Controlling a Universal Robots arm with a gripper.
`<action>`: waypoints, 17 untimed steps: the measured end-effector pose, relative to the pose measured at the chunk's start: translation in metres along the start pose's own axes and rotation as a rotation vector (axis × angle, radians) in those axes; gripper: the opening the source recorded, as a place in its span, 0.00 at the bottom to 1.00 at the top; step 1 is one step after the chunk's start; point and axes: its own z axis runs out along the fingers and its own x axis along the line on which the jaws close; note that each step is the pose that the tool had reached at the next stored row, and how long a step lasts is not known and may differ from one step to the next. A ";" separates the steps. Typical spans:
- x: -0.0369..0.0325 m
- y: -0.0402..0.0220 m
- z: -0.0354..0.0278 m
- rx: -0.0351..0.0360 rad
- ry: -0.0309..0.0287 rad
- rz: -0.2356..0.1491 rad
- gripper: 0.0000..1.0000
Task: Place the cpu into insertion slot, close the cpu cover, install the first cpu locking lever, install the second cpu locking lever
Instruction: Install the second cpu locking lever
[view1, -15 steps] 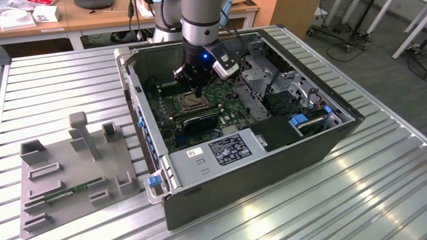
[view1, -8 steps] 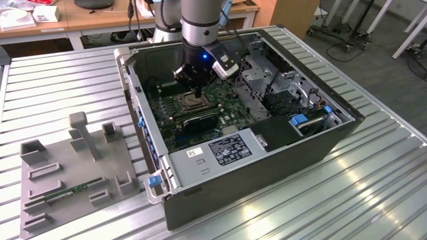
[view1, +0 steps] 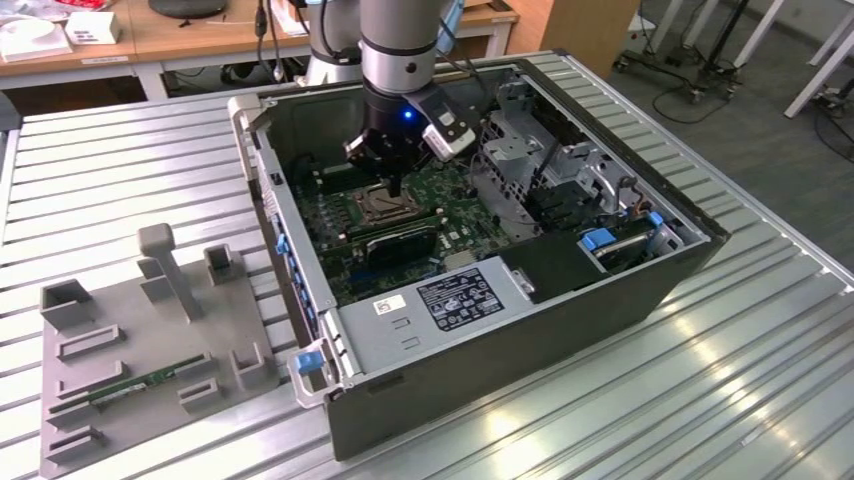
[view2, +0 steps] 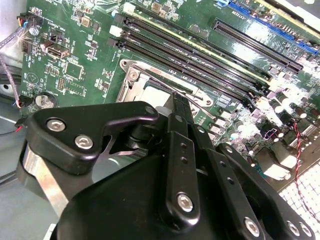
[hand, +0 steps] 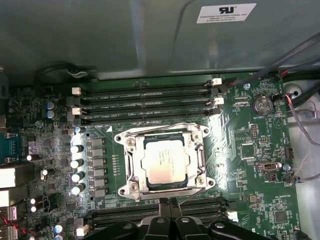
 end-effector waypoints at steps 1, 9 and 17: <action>0.0000 0.0000 0.0000 0.0000 0.0000 0.000 0.11; 0.0013 -0.0034 0.0000 -0.0003 -0.0015 -0.001 0.11; 0.0106 -0.0046 0.0008 -0.0014 -0.0129 -0.002 0.11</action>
